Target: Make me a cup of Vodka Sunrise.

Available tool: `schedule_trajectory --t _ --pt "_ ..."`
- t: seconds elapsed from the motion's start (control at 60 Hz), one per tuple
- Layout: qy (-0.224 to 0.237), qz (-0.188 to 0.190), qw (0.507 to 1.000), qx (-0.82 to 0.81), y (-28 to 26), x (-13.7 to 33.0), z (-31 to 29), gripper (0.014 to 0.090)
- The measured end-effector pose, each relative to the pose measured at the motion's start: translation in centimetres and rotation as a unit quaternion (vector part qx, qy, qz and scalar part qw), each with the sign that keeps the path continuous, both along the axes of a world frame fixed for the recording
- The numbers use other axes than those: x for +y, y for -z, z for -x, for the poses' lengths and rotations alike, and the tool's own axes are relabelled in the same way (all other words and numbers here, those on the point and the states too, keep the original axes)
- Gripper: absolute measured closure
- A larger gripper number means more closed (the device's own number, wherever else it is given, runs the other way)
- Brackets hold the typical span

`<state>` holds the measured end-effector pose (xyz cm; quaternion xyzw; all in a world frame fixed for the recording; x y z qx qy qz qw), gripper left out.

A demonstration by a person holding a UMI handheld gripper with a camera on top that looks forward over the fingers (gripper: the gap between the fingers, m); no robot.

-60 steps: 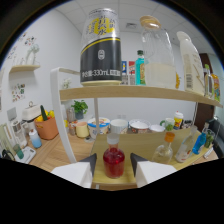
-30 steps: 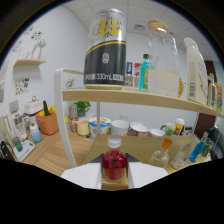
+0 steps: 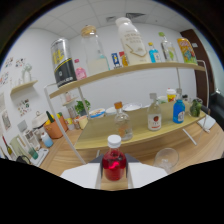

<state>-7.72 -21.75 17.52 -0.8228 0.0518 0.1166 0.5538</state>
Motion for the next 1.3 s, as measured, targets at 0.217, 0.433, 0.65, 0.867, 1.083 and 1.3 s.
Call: schedule_trajectory --t 0.217,0.433,0.65,0.867,1.083,1.3 --pt "0.044 0.035 0.957 0.285 0.8 -0.5 -2.1 0.0701" --pt "0.073 0.022 0.857 0.510 -0.5 0.7 -3.8 0.0701" --pt "0.095 -0.004 0.717 0.690 -2.9 1.5 -5.5 0.0704" --pt "0.098 -0.032 0.557 0.824 -4.9 1.6 -7.2 0.0704" --pt "0.104 -0.041 0.506 0.855 -5.3 1.6 -8.1 0.0704" --pt "0.084 -0.047 0.621 0.778 -7.4 1.4 -6.8 0.0704"
